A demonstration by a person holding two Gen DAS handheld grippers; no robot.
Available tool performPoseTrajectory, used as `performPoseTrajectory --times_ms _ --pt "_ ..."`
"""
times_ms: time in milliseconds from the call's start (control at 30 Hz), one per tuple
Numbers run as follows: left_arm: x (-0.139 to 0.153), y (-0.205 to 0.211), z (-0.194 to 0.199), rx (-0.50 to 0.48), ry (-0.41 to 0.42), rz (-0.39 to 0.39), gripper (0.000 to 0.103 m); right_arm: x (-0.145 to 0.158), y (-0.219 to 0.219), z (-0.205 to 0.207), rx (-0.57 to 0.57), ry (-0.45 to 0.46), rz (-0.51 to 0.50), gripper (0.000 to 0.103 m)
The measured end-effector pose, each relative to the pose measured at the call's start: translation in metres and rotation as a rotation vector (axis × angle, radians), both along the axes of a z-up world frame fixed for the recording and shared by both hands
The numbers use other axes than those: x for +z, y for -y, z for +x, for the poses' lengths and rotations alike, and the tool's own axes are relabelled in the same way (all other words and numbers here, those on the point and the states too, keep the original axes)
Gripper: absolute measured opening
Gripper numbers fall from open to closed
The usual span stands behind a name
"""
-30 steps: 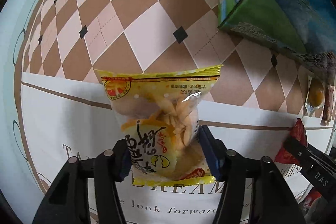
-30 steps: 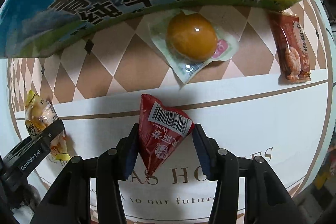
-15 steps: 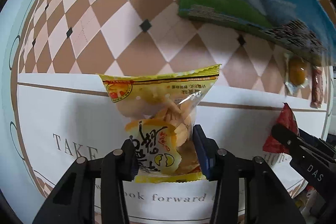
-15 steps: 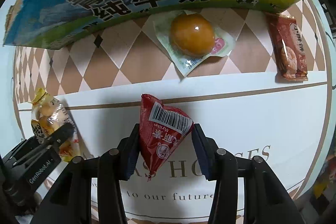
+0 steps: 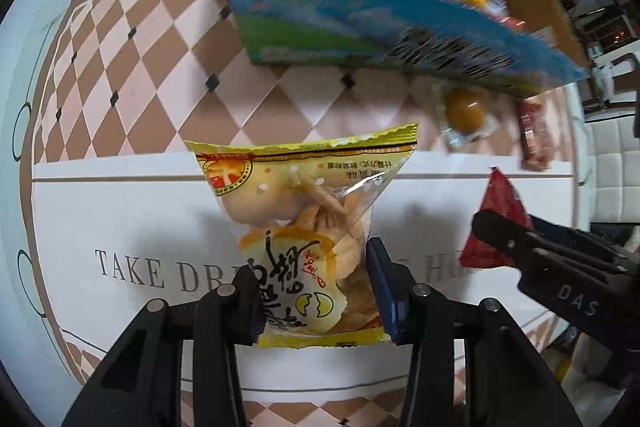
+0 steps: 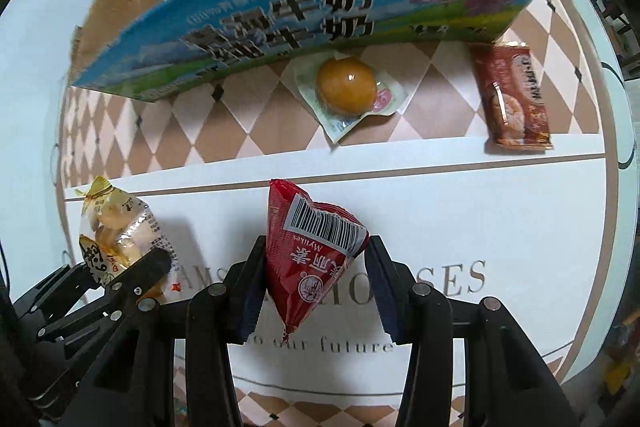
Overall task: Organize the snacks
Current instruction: 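Carry both packets into the box and open both tools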
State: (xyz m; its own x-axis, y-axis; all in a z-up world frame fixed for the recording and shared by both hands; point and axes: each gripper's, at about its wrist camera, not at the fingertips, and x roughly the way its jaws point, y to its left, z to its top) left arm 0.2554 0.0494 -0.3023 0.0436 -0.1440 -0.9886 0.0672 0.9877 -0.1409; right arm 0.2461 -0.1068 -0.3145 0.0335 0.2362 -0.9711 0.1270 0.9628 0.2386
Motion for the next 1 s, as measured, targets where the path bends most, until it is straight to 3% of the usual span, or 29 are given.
performPoseTrajectory --times_ms 300,533,667,900,1000 --pt "0.079 0.025 0.045 -0.050 0.122 -0.110 0.041 0.083 0.042 0.028 -0.055 0.124 0.107 0.050" --pt "0.110 0.036 0.112 -0.089 0.180 -0.082 0.041 0.139 0.078 0.093 -0.103 0.250 0.053 0.050" --pt "0.101 0.033 0.147 -0.077 0.168 -0.039 0.041 0.135 0.098 0.131 -0.124 0.244 -0.015 0.050" --pt "0.040 0.027 0.191 -0.074 0.050 0.072 0.043 0.077 0.124 0.171 -0.174 0.132 -0.096 0.050" --pt "0.021 0.019 0.196 -0.042 -0.005 0.070 0.043 0.049 0.128 0.176 -0.182 0.064 -0.088 0.052"
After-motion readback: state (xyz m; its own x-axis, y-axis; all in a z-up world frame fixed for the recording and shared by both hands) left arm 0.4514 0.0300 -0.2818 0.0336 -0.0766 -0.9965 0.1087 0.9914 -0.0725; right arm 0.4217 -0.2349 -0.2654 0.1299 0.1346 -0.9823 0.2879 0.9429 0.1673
